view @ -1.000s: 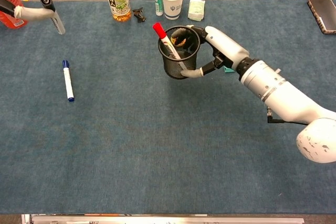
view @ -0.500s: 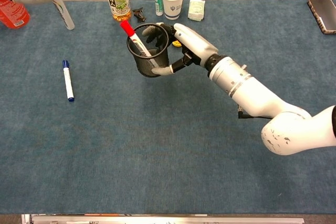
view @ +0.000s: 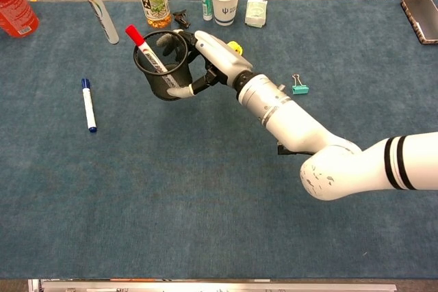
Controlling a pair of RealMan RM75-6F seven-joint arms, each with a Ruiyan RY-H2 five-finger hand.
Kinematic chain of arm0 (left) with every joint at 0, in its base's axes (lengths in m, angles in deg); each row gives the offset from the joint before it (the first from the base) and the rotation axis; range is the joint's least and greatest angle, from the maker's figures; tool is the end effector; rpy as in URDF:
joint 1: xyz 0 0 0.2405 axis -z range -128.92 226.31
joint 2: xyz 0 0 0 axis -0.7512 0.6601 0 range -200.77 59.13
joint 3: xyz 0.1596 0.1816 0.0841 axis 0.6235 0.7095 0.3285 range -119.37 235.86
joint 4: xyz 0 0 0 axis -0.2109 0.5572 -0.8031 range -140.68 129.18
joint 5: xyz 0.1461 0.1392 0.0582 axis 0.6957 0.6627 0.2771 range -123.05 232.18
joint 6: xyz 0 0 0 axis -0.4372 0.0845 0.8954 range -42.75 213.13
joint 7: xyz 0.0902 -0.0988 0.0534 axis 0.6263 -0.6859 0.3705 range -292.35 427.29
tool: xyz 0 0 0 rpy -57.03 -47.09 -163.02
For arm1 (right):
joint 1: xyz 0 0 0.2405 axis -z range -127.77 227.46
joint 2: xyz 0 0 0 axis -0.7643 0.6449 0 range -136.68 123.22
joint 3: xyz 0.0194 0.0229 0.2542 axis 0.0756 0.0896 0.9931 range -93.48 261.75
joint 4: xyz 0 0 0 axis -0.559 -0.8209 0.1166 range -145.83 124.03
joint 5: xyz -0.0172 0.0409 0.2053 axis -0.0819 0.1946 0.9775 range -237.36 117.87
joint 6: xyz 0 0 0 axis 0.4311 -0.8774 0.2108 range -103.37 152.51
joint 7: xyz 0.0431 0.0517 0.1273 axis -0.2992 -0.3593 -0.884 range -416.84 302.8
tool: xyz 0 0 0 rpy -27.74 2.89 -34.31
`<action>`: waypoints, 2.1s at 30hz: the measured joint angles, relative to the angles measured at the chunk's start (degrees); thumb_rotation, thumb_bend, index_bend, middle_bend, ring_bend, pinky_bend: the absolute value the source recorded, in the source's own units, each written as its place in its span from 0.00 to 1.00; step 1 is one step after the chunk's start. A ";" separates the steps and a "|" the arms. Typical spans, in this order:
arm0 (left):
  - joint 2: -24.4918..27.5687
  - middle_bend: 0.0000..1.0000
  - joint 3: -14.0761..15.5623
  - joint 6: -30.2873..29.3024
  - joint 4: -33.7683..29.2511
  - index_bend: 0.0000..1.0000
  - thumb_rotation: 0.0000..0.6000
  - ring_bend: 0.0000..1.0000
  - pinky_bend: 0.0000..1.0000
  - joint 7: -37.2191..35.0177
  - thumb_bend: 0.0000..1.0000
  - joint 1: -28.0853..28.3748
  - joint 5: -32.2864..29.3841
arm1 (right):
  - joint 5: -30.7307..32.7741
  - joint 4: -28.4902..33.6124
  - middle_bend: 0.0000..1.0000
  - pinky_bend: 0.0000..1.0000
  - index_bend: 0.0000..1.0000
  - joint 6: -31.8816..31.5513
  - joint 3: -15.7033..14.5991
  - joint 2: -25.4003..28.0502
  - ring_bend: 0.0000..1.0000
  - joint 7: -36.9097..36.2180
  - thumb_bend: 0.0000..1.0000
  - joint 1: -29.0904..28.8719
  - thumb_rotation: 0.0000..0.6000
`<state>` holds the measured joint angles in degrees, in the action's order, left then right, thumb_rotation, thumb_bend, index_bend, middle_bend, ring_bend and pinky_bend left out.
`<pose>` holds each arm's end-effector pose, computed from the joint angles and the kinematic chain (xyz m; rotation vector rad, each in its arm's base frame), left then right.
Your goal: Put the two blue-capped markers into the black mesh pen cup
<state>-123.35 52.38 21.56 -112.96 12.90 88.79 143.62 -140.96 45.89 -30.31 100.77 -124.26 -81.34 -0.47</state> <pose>-0.1228 0.3062 0.1515 -1.6966 -1.6862 -1.6487 -0.0499 -0.3403 -0.1292 1.7737 -1.4878 1.5455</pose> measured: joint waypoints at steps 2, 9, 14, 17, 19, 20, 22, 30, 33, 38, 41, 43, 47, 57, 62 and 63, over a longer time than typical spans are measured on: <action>-0.13 0.24 -0.24 0.51 -0.32 0.63 1.00 0.12 0.11 -0.88 0.24 0.06 -0.25 | 0.46 -0.78 0.42 0.31 0.42 0.42 0.48 -0.83 0.34 0.27 0.45 -0.73 1.00; -1.51 0.24 -1.30 1.92 -0.73 0.63 1.00 0.12 0.11 -2.06 0.24 0.66 -0.77 | 2.43 -2.86 0.42 0.31 0.42 1.88 2.31 -3.95 0.34 1.55 0.45 -3.27 1.00; -3.12 0.24 -1.76 3.12 -0.31 0.63 1.00 0.12 0.11 -2.07 0.24 1.24 -1.11 | 3.69 -2.90 0.42 0.31 0.42 2.16 3.37 -5.26 0.34 1.95 0.45 -4.01 1.00; -4.08 0.24 -1.82 4.04 0.04 0.63 1.00 0.12 0.11 -2.24 0.24 1.53 -1.33 | 4.32 -2.93 0.42 0.31 0.42 2.28 3.90 -5.58 0.34 2.15 0.45 -4.30 1.00; -4.47 0.24 -1.86 4.46 0.23 0.63 1.00 0.12 0.11 -2.45 0.24 1.67 -1.48 | 4.94 -2.73 0.42 0.31 0.42 2.68 4.25 -5.76 0.34 2.06 0.45 -4.44 1.00; -4.73 0.24 -1.89 4.68 0.47 0.63 1.00 0.12 0.11 -2.38 0.24 1.77 -1.54 | 5.11 -2.53 0.42 0.31 0.42 2.82 4.32 -5.81 0.34 2.01 0.45 -4.48 1.00; -5.23 0.24 -1.95 4.96 1.05 0.63 1.00 0.12 0.11 -2.08 0.24 1.89 -1.68 | 5.18 -1.97 0.42 0.31 0.42 2.84 4.24 -5.82 0.34 1.98 0.45 -4.44 1.00; -7.09 0.24 -2.31 6.63 3.25 0.62 1.00 0.12 0.11 -1.77 0.24 2.24 -3.24 | 5.17 0.10 0.42 0.31 0.42 2.17 3.85 -5.15 0.34 2.08 0.45 -3.85 1.00; -7.63 0.24 -2.31 6.91 4.07 0.62 1.00 0.11 0.11 -1.33 0.24 2.26 -3.32 | 5.10 0.48 0.42 0.31 0.42 2.00 3.70 -4.83 0.34 2.35 0.45 -3.72 1.00; -7.99 0.24 -2.27 7.41 5.25 0.62 1.00 0.10 0.11 -0.38 0.24 2.25 -3.34 | 4.96 1.05 0.42 0.31 0.42 1.84 3.34 -4.35 0.34 2.60 0.45 -3.48 1.00; -8.03 0.23 -2.20 7.21 5.55 0.62 1.00 0.08 0.11 0.10 0.24 2.08 -3.01 | 4.79 1.10 0.42 0.31 0.42 1.87 3.01 -4.16 0.34 2.56 0.45 -3.38 1.00; -8.16 0.22 -2.18 6.73 5.75 0.61 1.00 0.07 0.10 0.43 0.24 1.87 -2.74 | 4.64 1.18 0.42 0.31 0.42 1.95 2.68 -4.07 0.34 2.24 0.45 -3.28 1.00; -8.36 0.15 -1.92 6.33 6.24 0.49 1.00 0.01 0.08 0.75 0.24 1.55 -1.92 | 4.40 1.37 0.42 0.31 0.42 1.94 2.42 -3.86 0.34 1.86 0.45 -3.16 1.00; -7.62 0.05 -1.33 5.84 6.92 0.24 1.00 0.00 0.04 0.06 0.24 1.18 -0.41 | 4.30 1.77 0.42 0.31 0.42 1.71 2.10 -3.04 0.34 1.82 0.45 -2.70 1.00; -5.57 0.06 -0.92 4.73 7.25 0.25 1.00 0.00 0.04 1.44 0.24 0.65 1.19 | 3.98 2.06 0.42 0.31 0.42 1.37 1.70 -1.10 0.34 1.64 0.45 -1.92 1.00; -5.13 0.07 -0.85 4.37 7.39 0.26 1.00 0.00 0.05 2.05 0.24 0.45 1.40 | 3.85 2.28 0.42 0.31 0.42 1.23 1.55 -0.35 0.34 1.53 0.45 -1.61 1.00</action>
<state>-128.48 51.53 25.94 -105.57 14.95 89.24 145.02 -137.11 48.17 -29.08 102.32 -124.61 -79.81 -2.08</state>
